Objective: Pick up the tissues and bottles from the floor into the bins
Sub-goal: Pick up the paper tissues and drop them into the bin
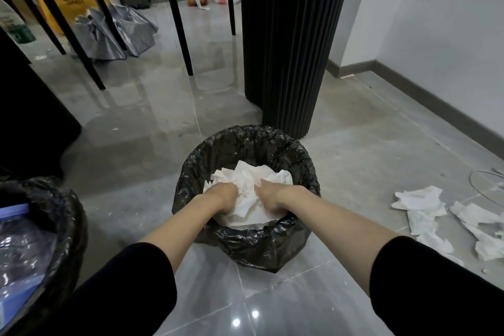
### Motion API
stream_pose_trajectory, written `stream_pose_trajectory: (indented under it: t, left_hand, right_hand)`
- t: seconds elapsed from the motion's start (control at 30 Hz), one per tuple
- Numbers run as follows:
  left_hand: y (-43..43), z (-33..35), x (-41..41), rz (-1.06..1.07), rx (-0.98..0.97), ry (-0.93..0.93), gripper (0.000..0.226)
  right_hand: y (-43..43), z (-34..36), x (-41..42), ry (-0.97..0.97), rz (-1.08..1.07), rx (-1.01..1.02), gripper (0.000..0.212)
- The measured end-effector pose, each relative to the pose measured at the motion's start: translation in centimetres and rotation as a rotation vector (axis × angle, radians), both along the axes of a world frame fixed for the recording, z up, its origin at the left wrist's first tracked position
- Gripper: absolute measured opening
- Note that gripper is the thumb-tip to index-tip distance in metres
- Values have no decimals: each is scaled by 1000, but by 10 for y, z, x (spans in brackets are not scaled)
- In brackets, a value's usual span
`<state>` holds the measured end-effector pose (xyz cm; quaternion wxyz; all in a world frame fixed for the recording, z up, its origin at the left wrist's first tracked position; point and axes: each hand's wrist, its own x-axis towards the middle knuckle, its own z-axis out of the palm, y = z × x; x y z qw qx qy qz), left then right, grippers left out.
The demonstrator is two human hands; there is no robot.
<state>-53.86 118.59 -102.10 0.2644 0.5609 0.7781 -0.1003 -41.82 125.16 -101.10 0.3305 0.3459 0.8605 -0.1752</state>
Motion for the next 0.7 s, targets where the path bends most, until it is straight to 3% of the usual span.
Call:
stream_pose_trajectory:
  t: [0.2,0.43,0.7]
  left_hand:
    - [0,32,8,-33,99,175,30]
    - [3,87,43,-10,268,291,34]
    - [13,134,120,-119,415,218,49]
  right_hand:
    - [-1,31,19,305,-114,218,34]
    - [-5,71,71,635,-327,186,44]
    - [-8,105,163,660,-478,259,46]
